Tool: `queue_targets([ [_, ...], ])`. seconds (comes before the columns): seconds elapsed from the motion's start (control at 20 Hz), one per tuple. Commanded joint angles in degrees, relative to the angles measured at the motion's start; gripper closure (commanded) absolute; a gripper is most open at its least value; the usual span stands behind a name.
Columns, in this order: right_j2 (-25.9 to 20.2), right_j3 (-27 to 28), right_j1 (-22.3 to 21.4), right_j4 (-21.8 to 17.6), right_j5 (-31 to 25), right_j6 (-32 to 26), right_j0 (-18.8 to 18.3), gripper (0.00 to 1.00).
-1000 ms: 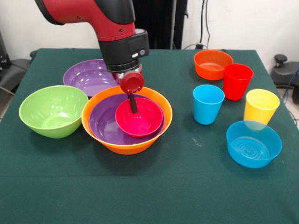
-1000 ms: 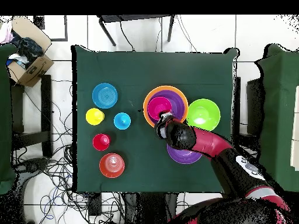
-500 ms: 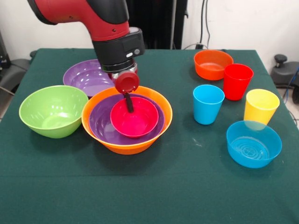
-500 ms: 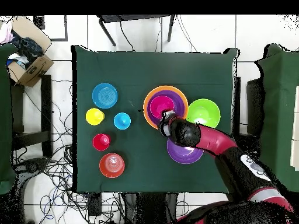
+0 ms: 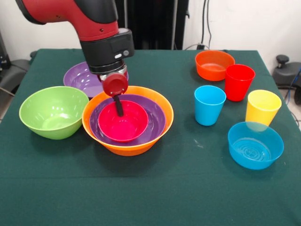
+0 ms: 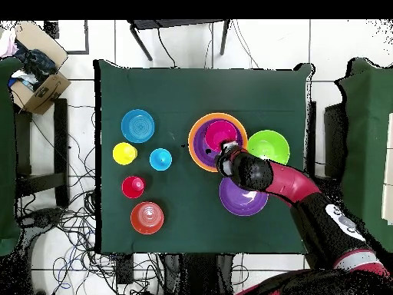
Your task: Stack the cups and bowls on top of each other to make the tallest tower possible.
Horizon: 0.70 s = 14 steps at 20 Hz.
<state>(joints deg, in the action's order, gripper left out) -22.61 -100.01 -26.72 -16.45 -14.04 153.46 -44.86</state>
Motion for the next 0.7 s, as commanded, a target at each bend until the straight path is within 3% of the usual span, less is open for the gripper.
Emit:
queue_targets([
  [0.05, -3.23, 3.46, -0.09, -4.47, -5.14, -9.59, 0.67, 1.00],
  [0.7, -1.30, -0.44, -1.33, -3.96, -1.10, -4.19, 3.37, 1.00],
])
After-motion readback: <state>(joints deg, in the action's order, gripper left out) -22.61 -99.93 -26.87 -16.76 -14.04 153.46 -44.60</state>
